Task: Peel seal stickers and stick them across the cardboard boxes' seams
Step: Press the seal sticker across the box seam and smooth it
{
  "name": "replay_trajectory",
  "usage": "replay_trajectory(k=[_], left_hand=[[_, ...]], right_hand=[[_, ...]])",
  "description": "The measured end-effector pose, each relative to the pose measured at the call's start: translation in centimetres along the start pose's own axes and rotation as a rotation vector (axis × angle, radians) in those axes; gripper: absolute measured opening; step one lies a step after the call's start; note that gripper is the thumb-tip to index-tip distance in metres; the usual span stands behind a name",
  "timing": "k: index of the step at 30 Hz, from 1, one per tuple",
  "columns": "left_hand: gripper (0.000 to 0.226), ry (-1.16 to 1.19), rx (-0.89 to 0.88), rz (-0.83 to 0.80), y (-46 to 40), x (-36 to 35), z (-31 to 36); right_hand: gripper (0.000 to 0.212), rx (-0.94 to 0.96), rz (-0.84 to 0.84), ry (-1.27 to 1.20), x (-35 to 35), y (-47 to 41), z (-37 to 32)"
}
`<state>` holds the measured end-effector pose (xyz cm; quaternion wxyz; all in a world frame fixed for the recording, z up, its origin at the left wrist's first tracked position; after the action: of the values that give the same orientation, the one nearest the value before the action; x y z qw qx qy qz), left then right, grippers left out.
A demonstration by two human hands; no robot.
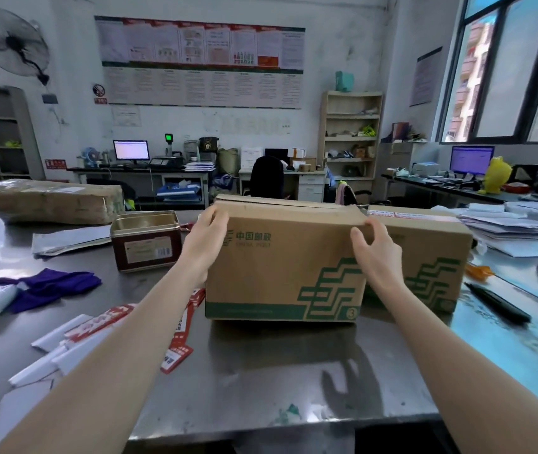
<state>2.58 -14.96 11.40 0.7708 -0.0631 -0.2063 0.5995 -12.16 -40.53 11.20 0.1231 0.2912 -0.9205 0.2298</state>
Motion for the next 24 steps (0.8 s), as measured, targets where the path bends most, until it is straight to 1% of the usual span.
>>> replay_trajectory(k=[2,4,9,12,15,17,18,19,20,22,24], left_hand=[[0.061,0.008,-0.005,0.011,1.7,0.4,0.5],[0.06,0.005,-0.009,0.02,3.7,0.8,0.9],[0.04,0.042,-0.031,0.011,7.0,0.8,0.8],[0.046,0.04,-0.028,0.011,8.5,0.8,0.7],[0.048,0.022,-0.021,0.003,9.1,0.8,0.5],[0.049,-0.007,-0.005,-0.014,9.4,0.7,0.7],[0.05,-0.022,-0.002,-0.019,9.4,0.7,1.0],[0.051,-0.039,0.0,-0.012,9.3,0.8,1.5],[0.052,-0.054,-0.011,0.006,9.1,1.1,2.1],[0.053,-0.069,-0.044,0.066,8.7,2.0,3.6],[0.051,-0.054,-0.079,0.115,8.3,3.1,5.1]], right_hand=[[0.046,0.011,0.005,0.017,1.0,1.6,-0.3],[0.047,0.021,0.007,0.032,1.8,3.1,-0.5],[0.048,0.037,0.032,0.064,3.4,5.4,-0.5],[0.049,0.035,0.044,0.102,4.0,6.3,-0.2],[0.051,0.031,0.005,0.141,3.8,6.9,0.2],[0.06,-0.011,-0.05,0.165,3.5,7.2,0.3],[0.062,-0.025,-0.061,0.205,3.5,7.2,0.1],[0.06,-0.017,-0.045,0.27,3.6,7.2,-0.5],[0.053,0.015,-0.014,0.338,3.7,7.3,-1.4],[0.042,0.127,0.032,0.392,3.5,7.4,-3.8],[0.045,0.241,0.026,0.368,2.5,7.9,-6.6]])
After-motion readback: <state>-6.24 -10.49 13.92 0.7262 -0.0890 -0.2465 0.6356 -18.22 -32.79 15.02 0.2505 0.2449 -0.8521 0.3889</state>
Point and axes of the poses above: each hand's wrist, its own y-axis away from the middle knuckle, its own x-axis out of the back of the hand, z = x × y, the point moved 6 cm from there along -y, towards the middle knuckle, and after that the axes turned 7 degrees about -x, right-handed, at the moved point
